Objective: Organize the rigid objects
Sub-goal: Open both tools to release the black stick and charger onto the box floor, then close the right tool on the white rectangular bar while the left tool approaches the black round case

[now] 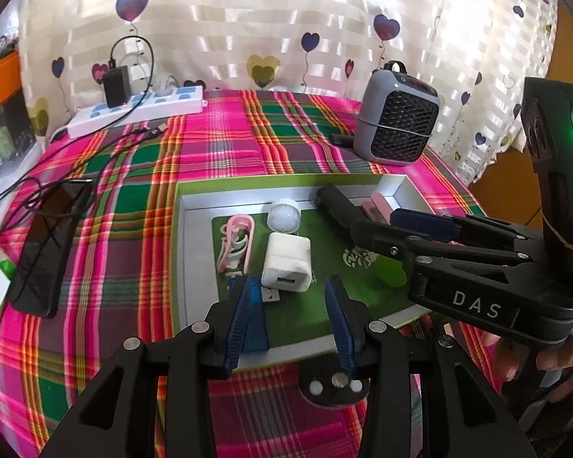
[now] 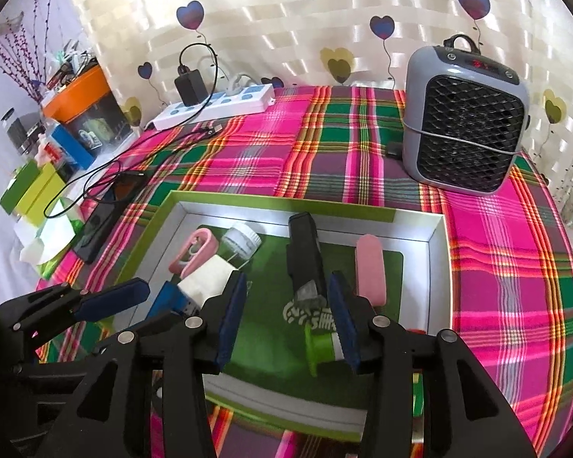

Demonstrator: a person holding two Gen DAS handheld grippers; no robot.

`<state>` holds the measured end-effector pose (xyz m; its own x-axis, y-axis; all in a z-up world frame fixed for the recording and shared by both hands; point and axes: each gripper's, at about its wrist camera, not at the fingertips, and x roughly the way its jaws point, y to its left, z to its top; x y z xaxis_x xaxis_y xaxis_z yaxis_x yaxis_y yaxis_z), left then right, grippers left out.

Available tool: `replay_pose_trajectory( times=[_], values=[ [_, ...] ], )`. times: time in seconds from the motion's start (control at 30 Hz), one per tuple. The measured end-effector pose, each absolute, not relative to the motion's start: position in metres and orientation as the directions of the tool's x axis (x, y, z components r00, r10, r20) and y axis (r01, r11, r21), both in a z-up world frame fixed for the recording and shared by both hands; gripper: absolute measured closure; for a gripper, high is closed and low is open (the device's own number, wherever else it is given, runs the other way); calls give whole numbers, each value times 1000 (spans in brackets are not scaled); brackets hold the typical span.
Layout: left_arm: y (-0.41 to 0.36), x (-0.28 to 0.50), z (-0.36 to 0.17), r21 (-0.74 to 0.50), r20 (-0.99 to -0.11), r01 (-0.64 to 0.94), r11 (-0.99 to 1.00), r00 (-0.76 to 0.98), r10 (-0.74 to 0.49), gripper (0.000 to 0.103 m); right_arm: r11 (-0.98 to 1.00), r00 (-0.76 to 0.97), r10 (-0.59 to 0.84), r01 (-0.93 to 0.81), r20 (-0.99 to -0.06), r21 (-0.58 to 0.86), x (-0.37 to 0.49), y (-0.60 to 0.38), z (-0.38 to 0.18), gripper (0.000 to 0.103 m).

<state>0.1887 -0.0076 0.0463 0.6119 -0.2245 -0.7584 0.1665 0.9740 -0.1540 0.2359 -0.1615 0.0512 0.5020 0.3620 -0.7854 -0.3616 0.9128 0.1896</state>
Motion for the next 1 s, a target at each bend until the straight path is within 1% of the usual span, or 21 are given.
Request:
replay_pose_trajectory(
  times=[0.43,0.7,0.93,1.0],
  values=[
    [5,153,56,-192,-729,160,968,637,-250,64,920,552,356,-349,-754,178,200,-171,62,58],
    [12,132,53,-248,-721,171,954,625,-300,64,943,603,322,-275,-730,188,167,-198,63,58],
    [17,125,47,-290,-714,163,943,620,-326,64,953,617,300,-230,-727,198,146,-215,59,58],
    [18,123,45,-293,-713,162,942,620,-328,64,959,620,278,-216,-733,181,139,-218,56,58]
  ],
)
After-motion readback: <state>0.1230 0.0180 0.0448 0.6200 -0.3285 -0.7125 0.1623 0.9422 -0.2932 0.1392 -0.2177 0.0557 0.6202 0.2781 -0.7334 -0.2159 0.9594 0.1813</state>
